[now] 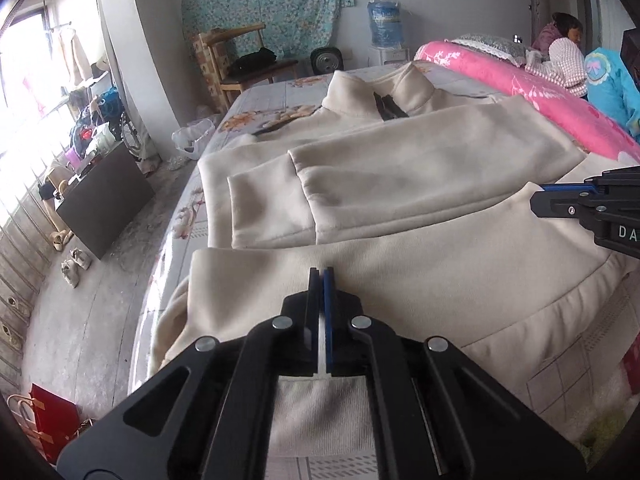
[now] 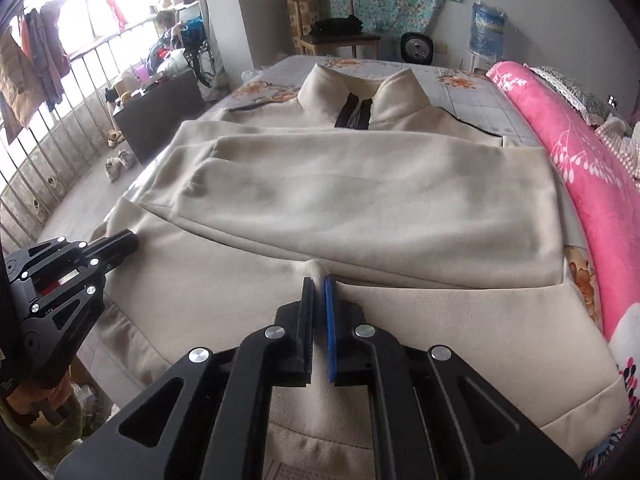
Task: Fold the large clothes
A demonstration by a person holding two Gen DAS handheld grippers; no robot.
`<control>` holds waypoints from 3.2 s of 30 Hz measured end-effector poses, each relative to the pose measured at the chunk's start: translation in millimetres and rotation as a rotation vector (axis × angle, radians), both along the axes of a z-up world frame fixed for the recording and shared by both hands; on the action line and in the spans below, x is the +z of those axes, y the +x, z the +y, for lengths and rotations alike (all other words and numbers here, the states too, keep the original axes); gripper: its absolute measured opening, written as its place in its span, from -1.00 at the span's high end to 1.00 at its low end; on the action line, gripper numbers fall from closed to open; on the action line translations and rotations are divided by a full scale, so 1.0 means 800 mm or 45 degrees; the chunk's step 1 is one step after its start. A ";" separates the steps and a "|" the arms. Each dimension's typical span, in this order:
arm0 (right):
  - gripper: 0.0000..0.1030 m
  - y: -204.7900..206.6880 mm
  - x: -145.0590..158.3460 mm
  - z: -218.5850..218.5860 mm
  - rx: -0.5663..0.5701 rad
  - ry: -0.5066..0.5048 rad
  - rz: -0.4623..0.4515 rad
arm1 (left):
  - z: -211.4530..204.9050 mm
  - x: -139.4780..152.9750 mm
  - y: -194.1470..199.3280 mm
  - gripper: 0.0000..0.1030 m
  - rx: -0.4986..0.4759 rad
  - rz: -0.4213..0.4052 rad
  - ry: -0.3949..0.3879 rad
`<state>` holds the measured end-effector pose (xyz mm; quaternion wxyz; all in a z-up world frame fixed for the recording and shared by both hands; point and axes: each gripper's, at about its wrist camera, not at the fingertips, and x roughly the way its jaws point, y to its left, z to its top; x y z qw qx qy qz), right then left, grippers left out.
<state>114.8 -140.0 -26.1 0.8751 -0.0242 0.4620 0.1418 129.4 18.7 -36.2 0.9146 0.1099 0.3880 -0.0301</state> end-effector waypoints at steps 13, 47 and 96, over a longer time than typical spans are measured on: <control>0.90 0.006 -0.019 0.004 -0.003 -0.029 -0.006 | -0.001 0.037 -0.018 0.88 -0.166 -0.037 -0.211; 0.93 -0.003 0.000 -0.144 -0.400 -0.227 -0.075 | -0.054 -0.016 -0.002 0.86 -0.249 0.111 -0.195; 0.17 -0.056 0.053 -0.152 -0.318 -0.099 -0.042 | -0.053 -0.015 -0.004 0.86 -0.258 0.110 -0.210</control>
